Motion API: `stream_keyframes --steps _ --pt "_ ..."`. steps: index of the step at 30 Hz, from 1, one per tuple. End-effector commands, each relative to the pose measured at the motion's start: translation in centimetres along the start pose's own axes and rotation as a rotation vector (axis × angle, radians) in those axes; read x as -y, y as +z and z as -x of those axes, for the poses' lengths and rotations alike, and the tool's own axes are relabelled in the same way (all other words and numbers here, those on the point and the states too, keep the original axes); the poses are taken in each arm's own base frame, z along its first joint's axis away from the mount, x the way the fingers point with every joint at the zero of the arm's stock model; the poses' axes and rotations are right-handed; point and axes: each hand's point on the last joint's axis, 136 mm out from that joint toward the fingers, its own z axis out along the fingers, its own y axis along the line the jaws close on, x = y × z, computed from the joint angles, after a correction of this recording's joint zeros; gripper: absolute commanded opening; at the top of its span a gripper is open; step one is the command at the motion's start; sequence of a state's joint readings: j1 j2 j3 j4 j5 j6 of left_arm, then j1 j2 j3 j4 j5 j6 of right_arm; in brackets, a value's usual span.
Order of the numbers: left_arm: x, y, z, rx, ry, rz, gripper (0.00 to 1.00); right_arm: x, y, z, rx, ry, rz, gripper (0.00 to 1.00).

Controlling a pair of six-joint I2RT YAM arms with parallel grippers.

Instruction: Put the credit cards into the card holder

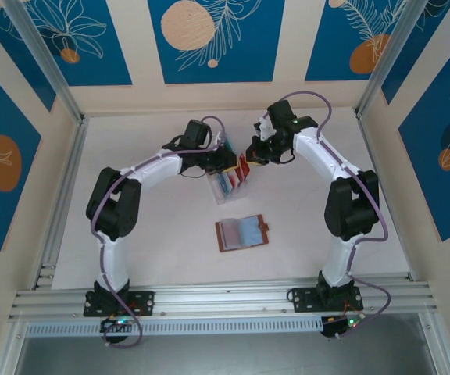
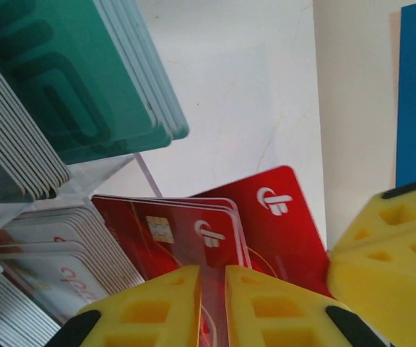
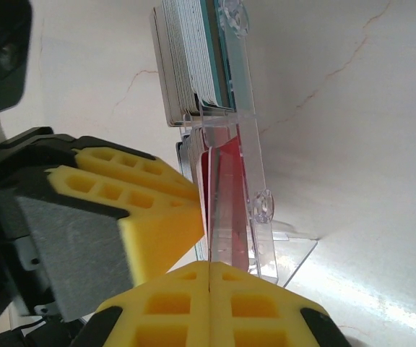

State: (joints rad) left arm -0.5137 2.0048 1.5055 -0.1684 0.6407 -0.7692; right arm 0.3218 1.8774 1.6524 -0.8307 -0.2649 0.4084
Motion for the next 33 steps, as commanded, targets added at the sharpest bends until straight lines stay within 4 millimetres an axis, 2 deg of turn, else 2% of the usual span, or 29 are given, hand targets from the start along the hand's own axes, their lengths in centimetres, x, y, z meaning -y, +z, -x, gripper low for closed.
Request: stream_keyframes --steps 1,6,11,17,27,30,33 --pt "2.5 -2.8 0.7 0.033 0.021 -0.059 0.17 -1.1 -1.1 -0.6 0.011 -0.009 0.014 0.0" --pt "2.7 -4.4 0.9 0.06 0.018 -0.077 0.17 -1.3 -1.3 -0.5 0.018 -0.015 0.014 0.0" --pt "2.3 -4.8 0.6 0.06 0.008 -0.073 0.17 -1.1 -1.3 -0.5 0.022 -0.013 -0.004 0.0" --pt "1.7 -5.9 -0.5 0.066 0.011 -0.056 0.17 -1.0 -2.6 -0.2 0.068 -0.026 -0.049 0.0" --pt "-0.8 -8.1 -5.0 0.04 0.041 0.043 0.19 -1.2 -5.0 0.5 0.148 -0.031 -0.101 0.0" --pt "-1.5 -8.9 -6.5 0.027 0.049 0.068 0.19 -1.6 -6.1 -0.3 0.167 -0.043 -0.117 0.0" --pt "-2.4 -9.3 -8.4 0.009 0.05 0.09 0.19 -1.6 -6.6 -2.2 0.17 -0.06 -0.14 0.0"
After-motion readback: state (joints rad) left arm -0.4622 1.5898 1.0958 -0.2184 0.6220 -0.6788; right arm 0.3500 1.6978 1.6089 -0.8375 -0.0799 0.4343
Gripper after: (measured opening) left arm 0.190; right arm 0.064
